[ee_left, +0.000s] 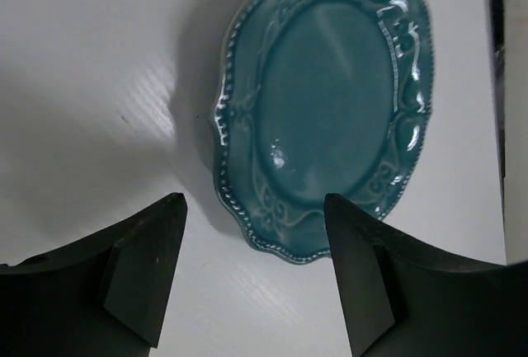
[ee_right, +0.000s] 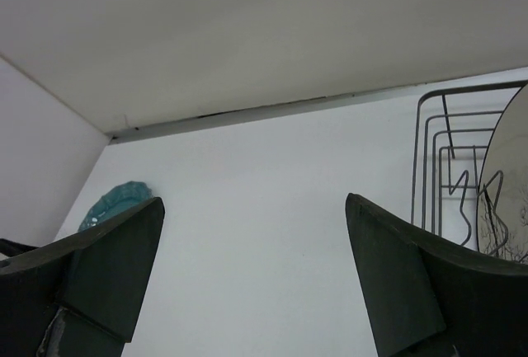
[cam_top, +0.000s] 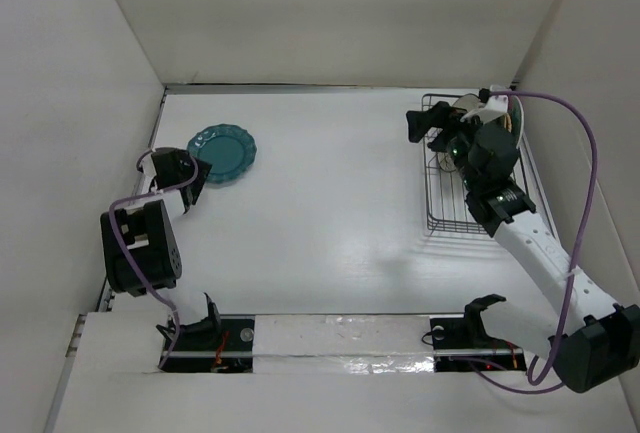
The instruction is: Load the plates into the dish rack
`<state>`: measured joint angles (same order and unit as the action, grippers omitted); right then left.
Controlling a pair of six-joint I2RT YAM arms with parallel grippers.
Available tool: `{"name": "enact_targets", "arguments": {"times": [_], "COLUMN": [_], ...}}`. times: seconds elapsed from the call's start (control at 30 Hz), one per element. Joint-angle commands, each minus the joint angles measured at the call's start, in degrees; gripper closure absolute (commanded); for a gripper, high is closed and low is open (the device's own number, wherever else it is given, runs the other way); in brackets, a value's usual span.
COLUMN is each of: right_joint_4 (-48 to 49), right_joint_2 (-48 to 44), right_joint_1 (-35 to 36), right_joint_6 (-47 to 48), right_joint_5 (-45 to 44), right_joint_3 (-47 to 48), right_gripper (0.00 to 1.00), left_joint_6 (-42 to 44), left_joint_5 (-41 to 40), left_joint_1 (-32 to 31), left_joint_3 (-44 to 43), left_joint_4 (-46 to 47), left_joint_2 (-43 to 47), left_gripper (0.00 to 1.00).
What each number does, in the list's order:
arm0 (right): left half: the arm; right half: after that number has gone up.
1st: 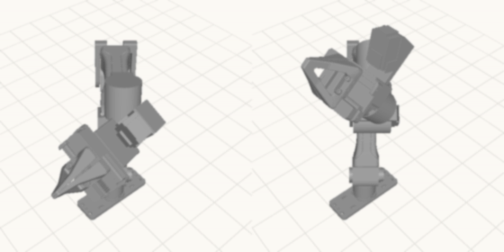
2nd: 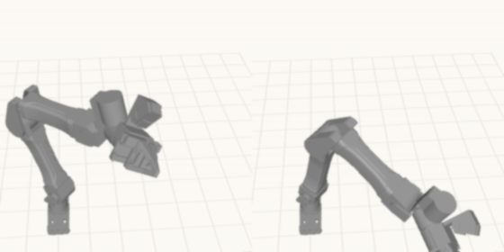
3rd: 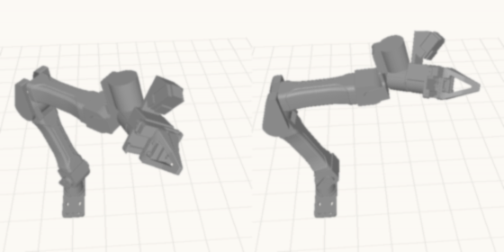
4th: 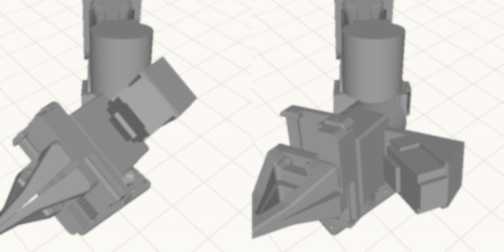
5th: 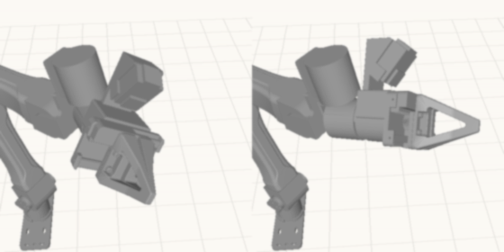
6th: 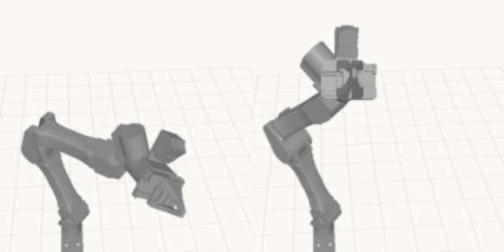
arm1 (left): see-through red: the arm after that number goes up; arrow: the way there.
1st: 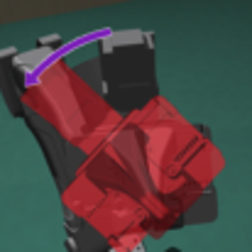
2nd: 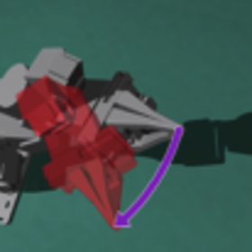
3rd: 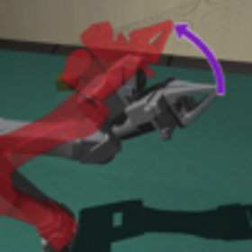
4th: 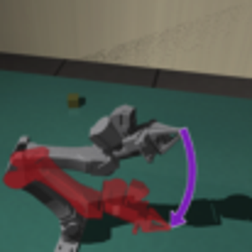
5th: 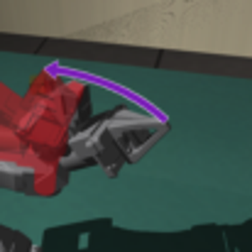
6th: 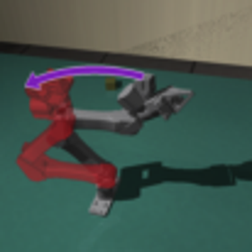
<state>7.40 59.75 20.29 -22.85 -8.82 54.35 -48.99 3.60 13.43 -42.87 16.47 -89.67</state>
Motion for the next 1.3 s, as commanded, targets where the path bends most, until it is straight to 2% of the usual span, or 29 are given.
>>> {"name": "enact_targets", "arguments": {"times": [0.0,0.1,0.23,0.4,0.47,0.5,0.53,0.6,0.87,1.03,1.1,1.13,1.17,1.2,1.23,1.27], "right_joint_4": [2.9,4.0,4.6,5.1,5.4,5.5,5.5,5.6,6.6,9.3,11.3,12.0,12.5,13.9,14.9,15.9], "right_joint_2": [1.2,1.6,2.7,3.5,3.8,3.9,4.1,4.4,5.9,12.6,16.1,19.8,21.7,23.4,25.0,27.8], "right_joint_1": [1.3,1.9,1.9,2.4,2.4,2.4,2.4,2.4,3.6,7.4,8.6,9.1,9.8,9.8,10.4,10.9], "right_joint_6": [0.8,0.8,1.1,1.1,1.1,1.1,1.1,0.8,0.5,-1.1,-2.2,-3.5,-4.5,-5.5,-7.2,-7.9], "right_joint_5": [3.9,4.1,5.7,5.7,5.4,5.4,5.4,5.7,5.8,8.4,12.2,14.1,15.5,17.5,18.2,18.8], "right_joint_3": [0.6,0.1,0.4,0.5,0.6,0.6,0.8,0.8,0.4,3.3,5.1,6.9,7.9,8.7,9.4,10.4], "right_gripper": [0.04,0.04,0.04,0.04,0.05,0.05,0.05,0.05,0.05,0.06,0.23,0.38,0.75,0.89,0.95,0.98], "left_joint_6": [-2.6,-3.4,-4.0,-5.2,-5.9,-5.9,-5.9,-6.4,-7.8,-6.1,-6.6,-6.8,-7.0,-7.1,-7.1,-7.3], "left_joint_5": [4.9,6.0,6.0,6.6,6.4,6.5,6.6,6.3,8.7,12.4,14.2,14.9,17.0,17.9,18.6,19.6], "left_joint_1": [0.5,0.5,0.5,0.5,0.5,0.5,0.5,0.5,0.5,0.5,0.5,0.5,0.5,0.5,0.5,0.5], "left_joint_3": [0.7,-0.3,-2.0,-0.7,0.3,0.5,0.5,1.3,6.5,6.0,6.7,7.0,7.3,7.2,7.3,7.6], "left_joint_4": [5.8,8.5,11.6,15.7,17.3,17.5,17.5,18.7,27.8,29.5,31.6,32.5,33.8,34.1,34.2,34.9], "left_joint_2": [-3.0,-6.1,-10.7,-12.7,-12.4,-12.3,-12.2,-12.0,-7.3,-1.8,-0.3,1.0,1.3,1.7,2.6,3.2], "left_gripper": [0.36,0.4,0.51,0.53,0.61,0.69,0.88,1.0,1.0,1.0,1.0,1.0,1.0,1.0,1.0,1.0]}}
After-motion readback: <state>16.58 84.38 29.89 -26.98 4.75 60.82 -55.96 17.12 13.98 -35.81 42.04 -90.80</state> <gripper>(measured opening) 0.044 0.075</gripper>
